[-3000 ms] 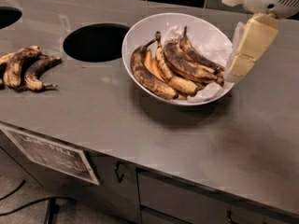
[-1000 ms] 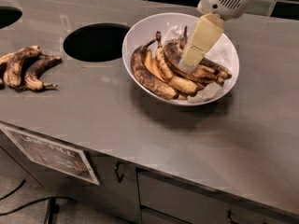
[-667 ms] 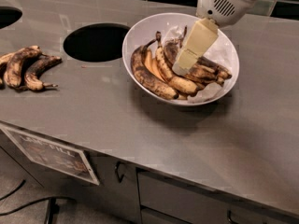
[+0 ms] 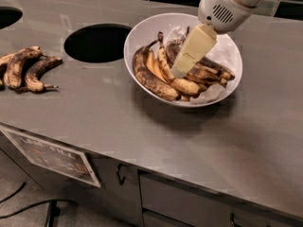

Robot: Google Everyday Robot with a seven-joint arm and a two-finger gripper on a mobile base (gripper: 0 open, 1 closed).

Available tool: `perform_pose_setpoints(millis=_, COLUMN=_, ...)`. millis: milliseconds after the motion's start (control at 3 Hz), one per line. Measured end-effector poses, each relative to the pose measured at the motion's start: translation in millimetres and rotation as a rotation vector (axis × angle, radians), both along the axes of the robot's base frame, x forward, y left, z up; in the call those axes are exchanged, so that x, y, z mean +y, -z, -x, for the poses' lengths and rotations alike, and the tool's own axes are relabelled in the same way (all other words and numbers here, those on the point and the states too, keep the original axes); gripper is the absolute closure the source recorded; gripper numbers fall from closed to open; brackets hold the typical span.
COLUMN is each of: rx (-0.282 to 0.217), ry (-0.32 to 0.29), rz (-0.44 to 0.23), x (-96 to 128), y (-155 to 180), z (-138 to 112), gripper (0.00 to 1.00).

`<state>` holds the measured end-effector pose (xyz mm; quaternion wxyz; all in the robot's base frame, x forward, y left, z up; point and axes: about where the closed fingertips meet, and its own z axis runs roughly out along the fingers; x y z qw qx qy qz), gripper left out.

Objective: Pick banana from white bowl

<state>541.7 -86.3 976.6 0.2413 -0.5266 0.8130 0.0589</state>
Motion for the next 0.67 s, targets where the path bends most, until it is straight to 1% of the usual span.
perform_pose_setpoints(millis=667, rx=0.013, ry=-0.026, rz=-0.025, x=13.7, y=12.2, z=-5.5, gripper=0.0)
